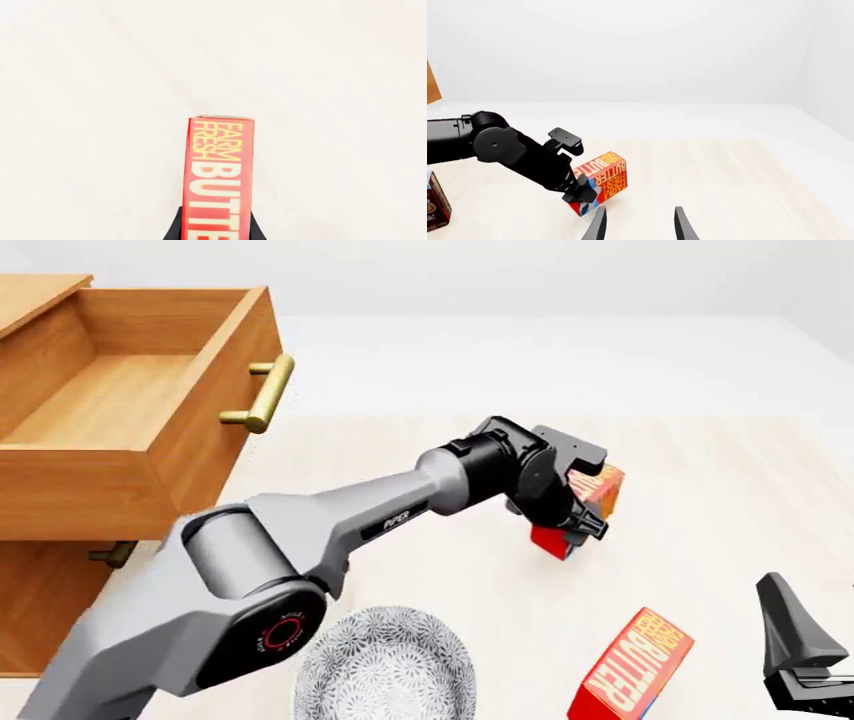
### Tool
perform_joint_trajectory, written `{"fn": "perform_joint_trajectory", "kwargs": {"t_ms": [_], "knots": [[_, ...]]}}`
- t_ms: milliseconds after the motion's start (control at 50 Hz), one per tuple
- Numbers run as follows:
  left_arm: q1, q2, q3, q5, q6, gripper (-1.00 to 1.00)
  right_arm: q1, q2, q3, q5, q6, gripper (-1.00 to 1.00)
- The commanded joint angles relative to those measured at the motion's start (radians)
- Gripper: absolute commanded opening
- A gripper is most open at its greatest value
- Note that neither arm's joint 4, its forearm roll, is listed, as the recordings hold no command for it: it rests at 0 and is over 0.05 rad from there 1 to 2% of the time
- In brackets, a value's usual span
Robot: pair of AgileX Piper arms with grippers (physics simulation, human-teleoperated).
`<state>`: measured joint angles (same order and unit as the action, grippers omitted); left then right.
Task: Put the butter at the front in the top drawer of the cabinet and close it.
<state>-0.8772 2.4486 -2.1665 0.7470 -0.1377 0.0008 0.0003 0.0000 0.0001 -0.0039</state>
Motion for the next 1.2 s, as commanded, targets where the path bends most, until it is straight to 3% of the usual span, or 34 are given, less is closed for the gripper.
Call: {"fn": "perform_joint_trajectory", "kwargs": {"t_ms": [20, 260, 520, 740, 900, 1000, 1200], "knots": [[0.005, -0.173, 0.114, -0.041, 0.037, -1.00, 0.000, 0.001, 0.000, 0.000, 0.001, 1.00], [0.009, -0.312, 0.221, -0.056, 0.036, -1.00, 0.000, 0.001, 0.000, 0.000, 0.001, 1.00], [0.014, -0.420, 0.257, 0.011, 0.036, -1.00, 0.000, 0.001, 0.000, 0.000, 0.001, 1.00], [0.083, -0.560, 0.337, 0.061, 0.047, -1.00, 0.000, 0.001, 0.000, 0.000, 0.001, 1.00], [0.128, -0.624, 0.338, 0.115, 0.079, -1.00, 0.000, 0.001, 0.000, 0.000, 0.001, 1.00], [0.127, -0.649, 0.336, 0.137, 0.064, -1.00, 0.000, 0.001, 0.000, 0.000, 0.001, 1.00], [0.205, -0.703, 0.296, 0.233, 0.117, -1.00, 0.000, 0.001, 0.000, 0.000, 0.001, 1.00]]}}
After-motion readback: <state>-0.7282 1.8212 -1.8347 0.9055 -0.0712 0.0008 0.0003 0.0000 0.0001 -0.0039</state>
